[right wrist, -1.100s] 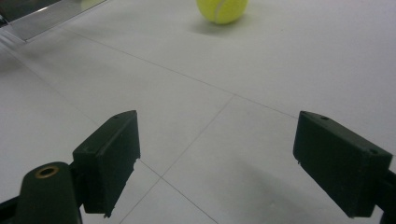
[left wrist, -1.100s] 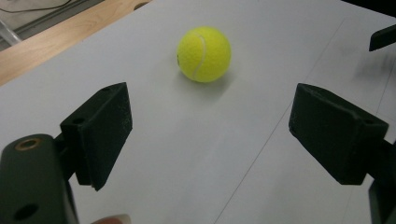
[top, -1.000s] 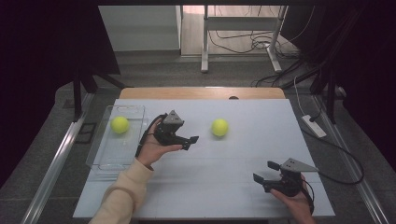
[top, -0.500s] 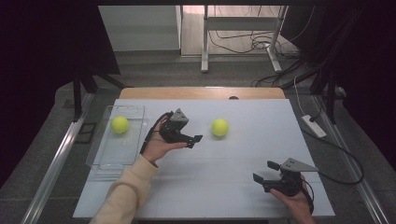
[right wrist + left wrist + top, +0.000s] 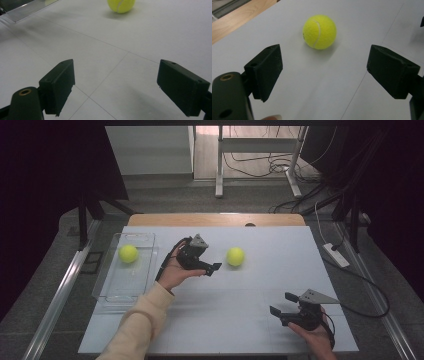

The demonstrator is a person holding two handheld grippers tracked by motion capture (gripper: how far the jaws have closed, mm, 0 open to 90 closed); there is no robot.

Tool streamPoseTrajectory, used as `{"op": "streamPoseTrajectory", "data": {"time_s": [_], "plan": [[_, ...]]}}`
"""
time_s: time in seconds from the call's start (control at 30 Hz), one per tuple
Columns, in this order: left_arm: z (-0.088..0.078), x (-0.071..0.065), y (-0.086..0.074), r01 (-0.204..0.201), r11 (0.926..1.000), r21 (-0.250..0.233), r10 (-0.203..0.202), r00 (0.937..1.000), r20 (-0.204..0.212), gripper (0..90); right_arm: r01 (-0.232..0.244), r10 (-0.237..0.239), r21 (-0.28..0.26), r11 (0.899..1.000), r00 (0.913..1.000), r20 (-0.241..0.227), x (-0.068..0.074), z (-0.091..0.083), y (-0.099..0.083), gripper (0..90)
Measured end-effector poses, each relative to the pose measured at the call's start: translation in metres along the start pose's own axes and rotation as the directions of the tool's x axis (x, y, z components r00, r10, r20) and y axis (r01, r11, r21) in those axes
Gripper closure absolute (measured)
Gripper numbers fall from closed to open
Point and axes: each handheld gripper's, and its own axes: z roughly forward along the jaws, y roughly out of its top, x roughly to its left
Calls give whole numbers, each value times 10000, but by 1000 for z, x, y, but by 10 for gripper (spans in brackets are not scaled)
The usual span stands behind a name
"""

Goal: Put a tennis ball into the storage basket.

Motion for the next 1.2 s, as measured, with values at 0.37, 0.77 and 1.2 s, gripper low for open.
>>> {"op": "streamPoseTrajectory", "data": {"time_s": [0.37,0.77,1.2], "plan": [[17,-1,13,-126,9993,358,123,9999,86,142,-65,65,-56,10000,10000,-11,-1,-1,0,148],[37,1,23,-148,9968,783,143,9999,70,139,-87,87,-47,10000,9999,-66,-1,0,0,149],[52,4,25,-144,9940,1082,135,9999,94,134,-55,56,53,10000,10000,-81,0,2,-1,150]]}}
